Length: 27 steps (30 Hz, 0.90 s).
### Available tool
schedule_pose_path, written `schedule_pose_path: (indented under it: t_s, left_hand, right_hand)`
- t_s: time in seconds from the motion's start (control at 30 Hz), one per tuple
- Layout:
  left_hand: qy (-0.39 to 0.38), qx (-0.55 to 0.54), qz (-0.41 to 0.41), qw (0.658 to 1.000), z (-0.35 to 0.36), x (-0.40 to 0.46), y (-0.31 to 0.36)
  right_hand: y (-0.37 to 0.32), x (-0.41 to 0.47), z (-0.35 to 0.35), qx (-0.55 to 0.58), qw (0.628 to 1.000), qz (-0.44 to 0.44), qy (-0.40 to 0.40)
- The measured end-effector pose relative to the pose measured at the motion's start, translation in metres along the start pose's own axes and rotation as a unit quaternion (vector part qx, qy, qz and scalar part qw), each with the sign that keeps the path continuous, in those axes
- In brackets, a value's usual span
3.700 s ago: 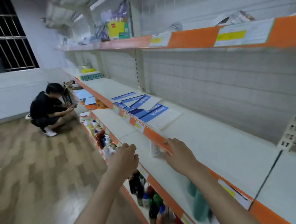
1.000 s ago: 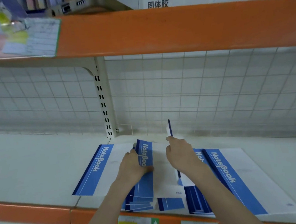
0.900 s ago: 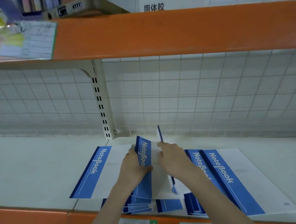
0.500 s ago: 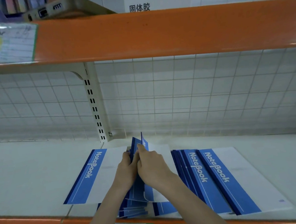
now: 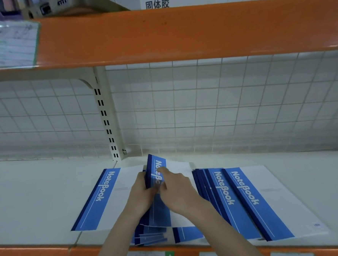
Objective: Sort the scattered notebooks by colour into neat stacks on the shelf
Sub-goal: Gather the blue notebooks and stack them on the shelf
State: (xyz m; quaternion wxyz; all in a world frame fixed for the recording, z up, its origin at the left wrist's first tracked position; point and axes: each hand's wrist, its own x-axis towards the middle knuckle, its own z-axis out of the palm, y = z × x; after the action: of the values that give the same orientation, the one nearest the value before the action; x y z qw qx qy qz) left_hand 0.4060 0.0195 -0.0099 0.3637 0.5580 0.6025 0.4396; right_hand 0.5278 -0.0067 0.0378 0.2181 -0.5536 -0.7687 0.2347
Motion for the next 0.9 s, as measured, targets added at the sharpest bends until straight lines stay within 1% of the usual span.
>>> schedule_pose_path:
  t_s: [0.07,0.13,0.2,0.3,0.4,0.47,0.5,0.57,0.63,0.7,0.77,0.83,0.9]
  left_hand:
    - [0.026,-0.041,0.008,0.999,-0.003,-0.001,0.004]
    - [0.058,-0.092,0.009,0.994,-0.001,0.001,0.011]
    - [0.066,-0.125,0.008,0.99,0.007,0.003,0.019]
    - [0.034,-0.149,0.0,0.988,0.028,0.002,0.031]
    - [0.0,-0.156,-0.025,0.988,0.053,0.001,0.036]
    - [-0.015,-0.141,-0.04,0.989,0.065,-0.002,0.035]
    - [-0.023,-0.13,-0.048,0.99,0.07,-0.002,0.034]
    - [-0.032,-0.108,-0.063,0.992,0.075,-0.003,0.031]
    - [-0.036,-0.094,-0.074,0.992,0.078,-0.004,0.03]
    - [-0.038,-0.087,-0.079,0.992,0.079,-0.004,0.03]
    - [-0.038,-0.08,-0.082,0.993,0.079,-0.004,0.03]
    - [-0.036,-0.073,-0.083,0.993,0.08,-0.005,0.029]
    - [-0.038,-0.066,-0.086,0.993,0.08,-0.006,0.029]
  right_hand:
    - [0.008,-0.005,-0.009,0.042,0.999,-0.005,0.029]
    - [0.017,-0.007,-0.019,0.049,0.995,-0.01,0.083]
    - [0.024,-0.01,-0.026,0.043,0.989,-0.018,0.137]
    - [0.037,-0.017,-0.04,0.022,0.981,-0.01,0.195]
    - [0.059,-0.027,-0.054,0.009,0.973,0.032,0.228]
    - [0.077,-0.036,-0.063,-0.021,0.97,0.09,0.225]
    - [0.087,-0.04,-0.065,-0.047,0.968,0.127,0.21]
    - [0.105,-0.048,-0.067,-0.105,0.963,0.193,0.155]
    - [0.114,-0.054,-0.068,-0.126,0.958,0.231,0.112]
    - [0.119,-0.056,-0.066,-0.122,0.957,0.239,0.109]
    - [0.121,-0.056,-0.065,-0.127,0.954,0.238,0.13]
    - [0.121,-0.054,-0.064,-0.142,0.951,0.236,0.142]
    - [0.118,-0.051,-0.062,-0.172,0.947,0.233,0.138]
